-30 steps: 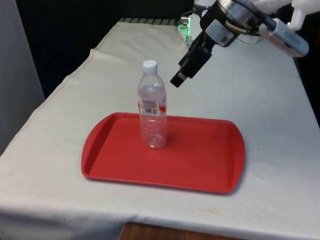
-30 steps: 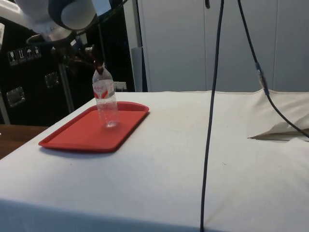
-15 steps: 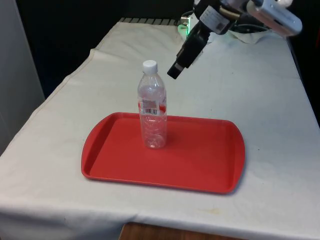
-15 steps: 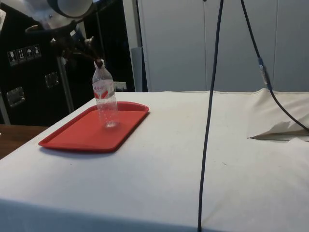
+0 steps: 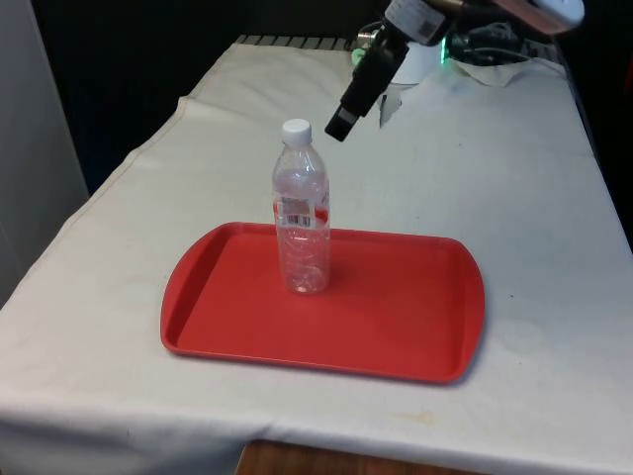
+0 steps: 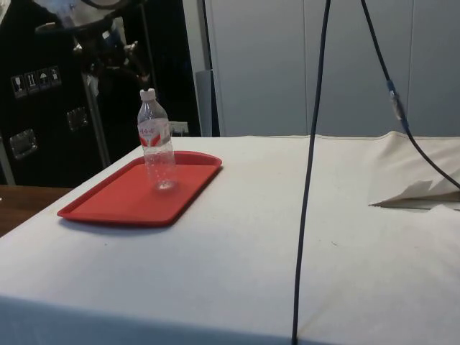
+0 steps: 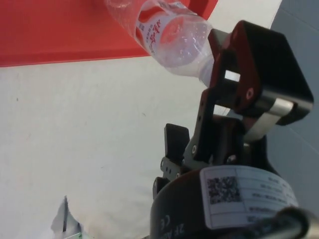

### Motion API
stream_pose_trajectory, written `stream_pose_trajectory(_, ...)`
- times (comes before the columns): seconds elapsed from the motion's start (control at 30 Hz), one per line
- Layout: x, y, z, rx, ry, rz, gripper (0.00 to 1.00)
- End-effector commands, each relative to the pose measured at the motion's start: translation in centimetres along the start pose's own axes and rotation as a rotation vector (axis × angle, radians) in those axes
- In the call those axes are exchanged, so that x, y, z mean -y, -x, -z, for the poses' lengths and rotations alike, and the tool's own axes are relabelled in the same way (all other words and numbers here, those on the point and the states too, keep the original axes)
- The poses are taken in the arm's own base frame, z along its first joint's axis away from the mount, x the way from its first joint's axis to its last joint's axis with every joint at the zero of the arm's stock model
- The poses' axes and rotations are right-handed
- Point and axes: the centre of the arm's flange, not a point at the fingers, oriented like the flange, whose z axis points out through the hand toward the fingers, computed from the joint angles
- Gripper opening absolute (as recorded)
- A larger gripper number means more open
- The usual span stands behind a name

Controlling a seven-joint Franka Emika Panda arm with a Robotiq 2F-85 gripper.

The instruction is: Place the bottle upright on the tray.

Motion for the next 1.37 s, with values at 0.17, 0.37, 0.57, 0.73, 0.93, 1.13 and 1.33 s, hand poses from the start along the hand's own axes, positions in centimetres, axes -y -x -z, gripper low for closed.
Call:
stream_pose_trajectory(0.17, 0.0, -1.2, 1.0, 0.036, 0.003, -0.006, 1.0)
stream_pose_trajectory(0.37, 0.0, -2.0, 1.7, 0.052, 0.004, -0.013, 1.0)
stream_pose_trajectory(0.57, 0.1, -2.9, 2.5, 0.07, 0.007, -0.02, 1.0)
stream_pose_trajectory(0.73, 0.1, -3.6, 3.3, 0.085, 0.011, -0.027, 1.0)
stream_pose_trajectory(0.93, 0.1, -4.3, 4.0, 0.097, 0.014, -0.033, 1.0)
stream_pose_trajectory(1.13, 0.0, -5.1, 4.9, 0.115, 0.019, -0.04, 1.0)
stream_pose_trajectory(1.33, -0.1, -5.3, 5.2, 0.107, 0.023, -0.044, 1.0)
